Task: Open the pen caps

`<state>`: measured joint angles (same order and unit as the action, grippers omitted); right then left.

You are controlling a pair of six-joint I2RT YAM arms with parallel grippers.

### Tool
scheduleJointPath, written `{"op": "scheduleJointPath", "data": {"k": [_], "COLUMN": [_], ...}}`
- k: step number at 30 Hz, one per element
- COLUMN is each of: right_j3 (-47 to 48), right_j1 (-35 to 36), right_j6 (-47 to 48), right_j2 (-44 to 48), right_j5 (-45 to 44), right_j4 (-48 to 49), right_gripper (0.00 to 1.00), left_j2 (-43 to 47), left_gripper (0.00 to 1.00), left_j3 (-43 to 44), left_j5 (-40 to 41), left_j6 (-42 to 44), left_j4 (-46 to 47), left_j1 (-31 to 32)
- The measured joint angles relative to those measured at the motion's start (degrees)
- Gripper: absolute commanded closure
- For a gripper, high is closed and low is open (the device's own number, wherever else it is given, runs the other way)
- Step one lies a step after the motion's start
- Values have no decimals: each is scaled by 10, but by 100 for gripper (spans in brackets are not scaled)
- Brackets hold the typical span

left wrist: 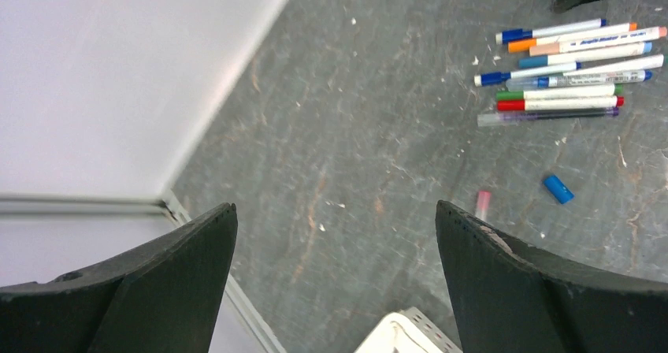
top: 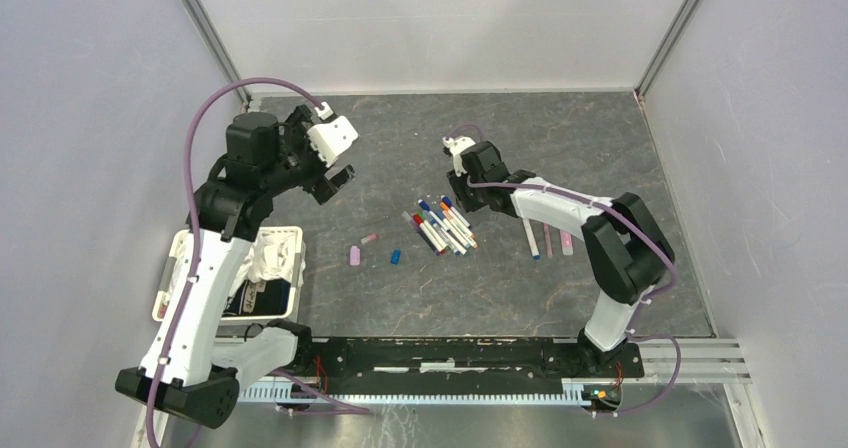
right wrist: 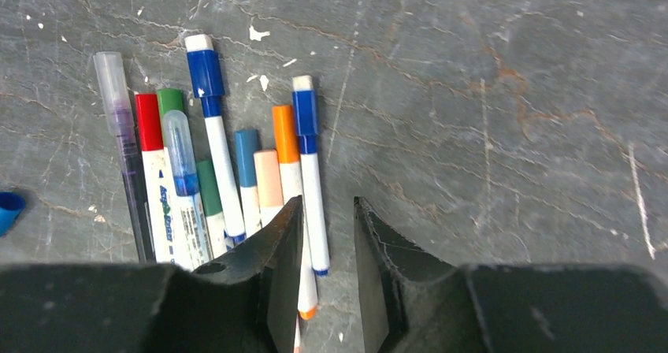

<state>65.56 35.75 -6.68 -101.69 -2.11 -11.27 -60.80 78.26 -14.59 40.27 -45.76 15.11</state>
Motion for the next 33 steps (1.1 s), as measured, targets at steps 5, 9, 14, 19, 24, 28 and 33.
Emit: {"op": "scheduleJointPath", "data": {"k": [5,9,14,19,24,28,33], "right_j3": [23,24,23,9,-1,-12,-30], "right_j1": [10,13,13,13,13,15,12], "right_j6": [10,12,12,15,21,24,19], "right_j2": [-40,-50,-62,-66,-66,-64,-56], "right_j5": [7,8,7,-5,-24,-34,-23], "right_j4": [-2,-2,1,9,24,41,64], "right_gripper": [71,74,79,83,73,69,98], "left_j2": [-28,-31,-31,-33,-40,-49,-52], "left_gripper": [0,0,0,1,1,1,0], "left_j3": [-33,-47,-56,-62,-63,-63,-81], "left_j5": [10,8,-6,-25,-42,-58,-94], "left_j6": [-39,-59,-80,-90,-90,-90,-92], "left_j4": [0,0,1,0,0,0,2], "left_j1": [0,0,0,0,0,0,0]}}
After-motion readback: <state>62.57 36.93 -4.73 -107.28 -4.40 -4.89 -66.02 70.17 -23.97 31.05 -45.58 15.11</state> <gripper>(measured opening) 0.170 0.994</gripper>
